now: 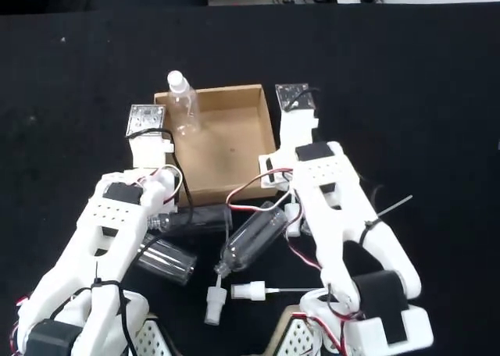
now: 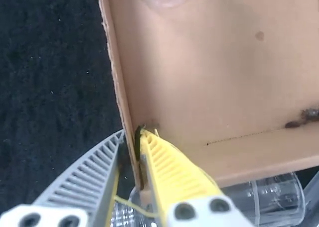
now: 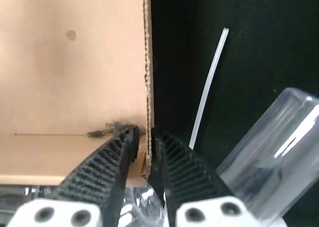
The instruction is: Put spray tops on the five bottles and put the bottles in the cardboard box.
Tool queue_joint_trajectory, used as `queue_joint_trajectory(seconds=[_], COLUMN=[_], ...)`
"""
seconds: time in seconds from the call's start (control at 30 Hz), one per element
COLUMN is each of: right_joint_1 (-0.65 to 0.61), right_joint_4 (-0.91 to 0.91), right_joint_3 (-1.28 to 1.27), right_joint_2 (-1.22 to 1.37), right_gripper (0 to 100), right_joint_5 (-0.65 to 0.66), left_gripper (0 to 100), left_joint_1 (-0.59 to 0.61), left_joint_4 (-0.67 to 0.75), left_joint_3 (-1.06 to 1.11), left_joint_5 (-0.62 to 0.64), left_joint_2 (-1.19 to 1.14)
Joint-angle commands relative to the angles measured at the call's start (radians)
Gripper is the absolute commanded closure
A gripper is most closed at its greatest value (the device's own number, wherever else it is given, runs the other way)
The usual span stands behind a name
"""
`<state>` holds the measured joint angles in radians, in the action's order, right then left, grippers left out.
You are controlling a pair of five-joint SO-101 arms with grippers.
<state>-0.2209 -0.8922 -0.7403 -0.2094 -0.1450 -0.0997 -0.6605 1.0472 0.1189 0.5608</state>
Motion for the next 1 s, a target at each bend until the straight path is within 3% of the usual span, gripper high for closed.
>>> queue_joint_trajectory(seconds=[0.0, 0.6, 0.77, 0.97], right_joint_1=[-0.015, -0.018, -0.025, -0.078], right_joint_4=[-0.009, 0.006, 0.006, 0.003], right_joint_3=[-0.051, -0.093, -0.077, -0.035], right_joint_2=[-0.131, -0.186, -0.188, -0.188], right_gripper=[98.7, 97.9, 84.2, 79.0], right_joint_5=[0.003, 0.044, 0.044, 0.095], left_gripper=[97, 97, 97, 78], left_joint_1=[-0.016, -0.016, -0.016, -0.004], left_joint_4=[-0.011, -0.068, -0.071, -0.077], left_joint_3=[-0.015, -0.016, -0.039, -0.05], left_joint_5=[-0.009, -0.008, -0.008, -0.008], left_joint_2=[0.009, 0.009, 0.009, 0.009])
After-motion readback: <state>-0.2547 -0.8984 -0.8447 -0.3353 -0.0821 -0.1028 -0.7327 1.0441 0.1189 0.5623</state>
